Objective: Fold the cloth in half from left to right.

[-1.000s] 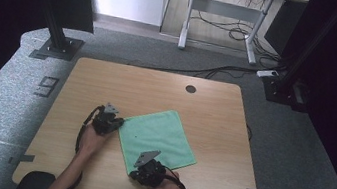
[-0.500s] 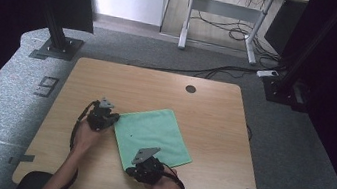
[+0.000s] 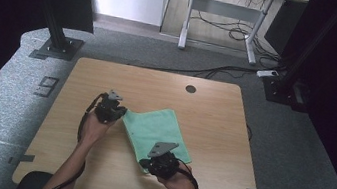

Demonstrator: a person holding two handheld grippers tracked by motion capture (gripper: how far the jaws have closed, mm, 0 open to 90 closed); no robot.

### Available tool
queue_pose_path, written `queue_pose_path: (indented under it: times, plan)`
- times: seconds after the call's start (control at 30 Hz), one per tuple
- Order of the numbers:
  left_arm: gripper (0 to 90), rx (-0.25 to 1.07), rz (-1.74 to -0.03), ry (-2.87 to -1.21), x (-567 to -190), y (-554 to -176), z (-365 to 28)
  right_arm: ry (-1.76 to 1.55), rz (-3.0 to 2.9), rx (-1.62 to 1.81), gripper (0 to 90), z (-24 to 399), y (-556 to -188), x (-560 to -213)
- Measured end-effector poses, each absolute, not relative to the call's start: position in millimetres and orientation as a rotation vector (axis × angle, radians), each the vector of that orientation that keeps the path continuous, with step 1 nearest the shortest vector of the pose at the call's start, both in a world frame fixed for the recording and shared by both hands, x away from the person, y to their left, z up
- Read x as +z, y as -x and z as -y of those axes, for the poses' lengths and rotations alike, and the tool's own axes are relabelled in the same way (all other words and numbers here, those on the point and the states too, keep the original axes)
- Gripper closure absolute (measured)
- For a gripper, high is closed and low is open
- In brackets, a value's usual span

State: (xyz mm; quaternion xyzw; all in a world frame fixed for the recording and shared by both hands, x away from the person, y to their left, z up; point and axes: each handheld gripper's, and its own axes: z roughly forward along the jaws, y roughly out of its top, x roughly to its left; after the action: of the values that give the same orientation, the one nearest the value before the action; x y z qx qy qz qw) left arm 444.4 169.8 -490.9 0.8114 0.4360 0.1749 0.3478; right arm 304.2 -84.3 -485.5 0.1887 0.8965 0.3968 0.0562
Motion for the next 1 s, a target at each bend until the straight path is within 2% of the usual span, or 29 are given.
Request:
queue_pose_path:
  times: [0.57,1.0]
  plan:
    - [82.4,0.446,-1.071,-2.116,-474,-468,-119,-0.717,-2.61,1.215,87.6,138,-313,-477]
    - [82.0,0.452,-1.028,-2.136,-469,-482,-92,-0.798,-2.552,1.225,87.6,164,-317,-475]
